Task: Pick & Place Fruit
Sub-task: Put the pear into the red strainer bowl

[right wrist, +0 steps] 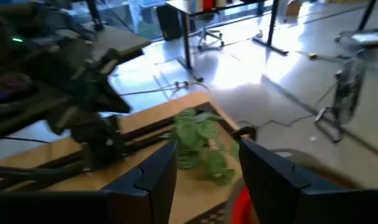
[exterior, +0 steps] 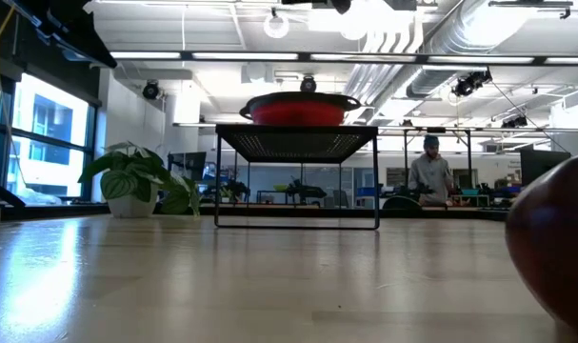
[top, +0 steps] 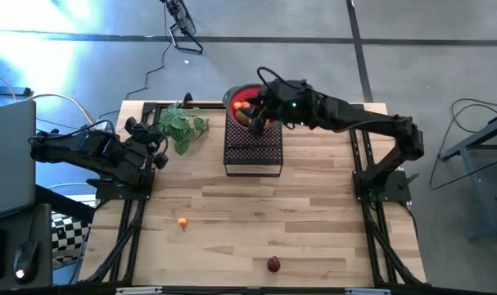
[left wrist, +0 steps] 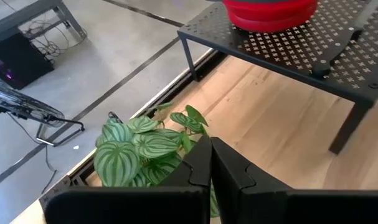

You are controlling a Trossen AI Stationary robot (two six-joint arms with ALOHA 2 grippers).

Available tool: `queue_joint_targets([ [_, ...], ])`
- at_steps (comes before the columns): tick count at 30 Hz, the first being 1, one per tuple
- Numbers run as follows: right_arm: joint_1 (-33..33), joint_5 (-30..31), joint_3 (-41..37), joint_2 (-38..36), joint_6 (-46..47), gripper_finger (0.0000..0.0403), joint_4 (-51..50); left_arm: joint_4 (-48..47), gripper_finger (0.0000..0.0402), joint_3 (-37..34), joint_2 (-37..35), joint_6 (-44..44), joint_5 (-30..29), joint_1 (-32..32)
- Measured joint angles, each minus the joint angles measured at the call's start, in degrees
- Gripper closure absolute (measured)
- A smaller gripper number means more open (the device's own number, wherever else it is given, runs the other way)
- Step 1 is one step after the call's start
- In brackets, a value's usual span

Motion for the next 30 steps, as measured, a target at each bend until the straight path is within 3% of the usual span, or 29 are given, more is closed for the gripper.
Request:
queue_joint_targets([
  [12, 5.3, 0.0, 0.0, 0.1, 18.0, 0.0269, -11.1, 0.0, 0.0402, 0.0, 0.0, -1.9, 12.7, 0.0],
  [18, 9.8, 0.7, 0.0, 0.1, 23.1, 0.03, -11.8, 0.0, 0.0402, 0.0, 0.0, -2.0, 17.5, 0.0],
  [30, 21.4, 15.7, -0.7, 0.2, 34.4, 0.0368, -17.6, 0.5, 0.0402, 0.0, 0.0, -3.3, 22.4, 0.0],
])
